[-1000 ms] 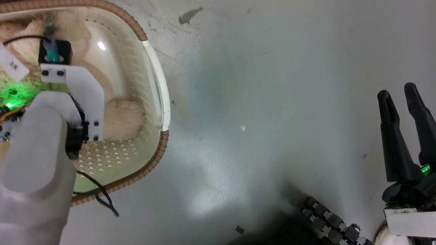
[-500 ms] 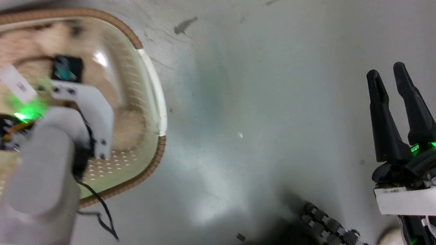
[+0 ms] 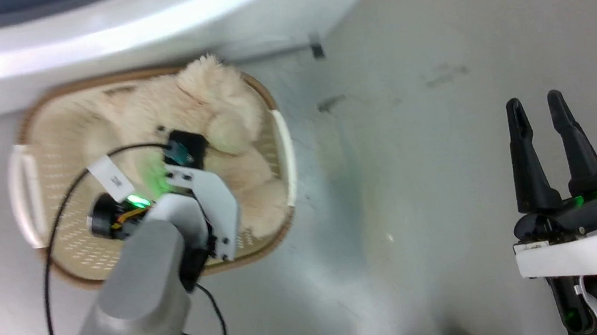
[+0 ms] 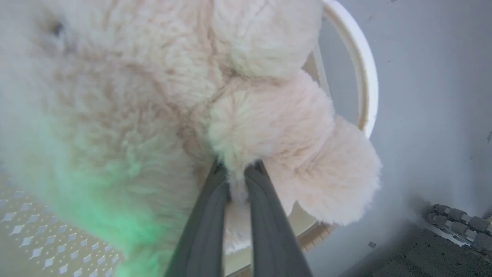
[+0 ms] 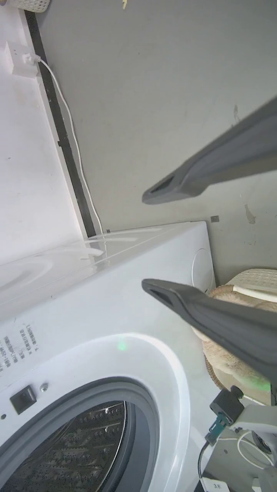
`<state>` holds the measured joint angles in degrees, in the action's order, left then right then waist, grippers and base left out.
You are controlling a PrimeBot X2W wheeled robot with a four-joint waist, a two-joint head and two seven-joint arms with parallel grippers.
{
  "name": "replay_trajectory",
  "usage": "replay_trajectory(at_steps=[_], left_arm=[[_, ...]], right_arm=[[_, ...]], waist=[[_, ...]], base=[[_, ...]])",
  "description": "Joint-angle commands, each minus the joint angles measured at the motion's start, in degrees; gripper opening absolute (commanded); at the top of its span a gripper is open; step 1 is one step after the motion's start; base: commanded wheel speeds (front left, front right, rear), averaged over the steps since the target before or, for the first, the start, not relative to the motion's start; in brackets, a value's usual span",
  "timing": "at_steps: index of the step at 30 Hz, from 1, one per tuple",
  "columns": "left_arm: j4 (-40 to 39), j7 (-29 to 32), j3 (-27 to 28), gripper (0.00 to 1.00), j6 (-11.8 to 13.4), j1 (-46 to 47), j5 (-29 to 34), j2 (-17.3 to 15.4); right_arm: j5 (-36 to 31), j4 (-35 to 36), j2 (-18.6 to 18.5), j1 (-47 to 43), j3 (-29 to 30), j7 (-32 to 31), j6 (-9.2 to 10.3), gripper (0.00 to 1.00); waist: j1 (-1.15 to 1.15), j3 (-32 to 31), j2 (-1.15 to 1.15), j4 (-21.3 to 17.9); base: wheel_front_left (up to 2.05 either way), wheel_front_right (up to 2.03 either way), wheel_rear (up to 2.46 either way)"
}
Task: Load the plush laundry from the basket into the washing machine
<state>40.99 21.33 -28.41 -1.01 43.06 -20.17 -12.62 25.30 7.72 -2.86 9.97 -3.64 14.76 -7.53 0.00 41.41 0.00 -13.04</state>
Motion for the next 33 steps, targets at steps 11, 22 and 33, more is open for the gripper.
replay_trajectory(at_steps=[11,22,33], left_arm=[[3.08,-13.64,0.25,0.0,-3.7,-6.57,-4.78,5.58],[-0.03,-24.82,1.38,0.0,-3.48,-10.28,-7.2,7.82],[-6.53,-34.57,0.74,0.0,-1.46,-9.58,-3.67,7.3]], right_arm=[[-3.18,-5.38,-0.01,-3.68,2.93,0.24,0.04,1.0],[-4.7,-7.46,-0.01,-8.64,5.15,0.24,0.04,1.0],[-4.95,-7.81,-0.01,-11.07,5.99,0.24,0.04,1.0]], waist=[[0.0,-19.3,0.0,11.77],[0.0,-28.73,0.0,16.62],[0.0,-32.56,0.0,18.4]], base=[[0.0,0.0,0.0],[0.0,0.0,0.0],[0.0,0.0,0.0]])
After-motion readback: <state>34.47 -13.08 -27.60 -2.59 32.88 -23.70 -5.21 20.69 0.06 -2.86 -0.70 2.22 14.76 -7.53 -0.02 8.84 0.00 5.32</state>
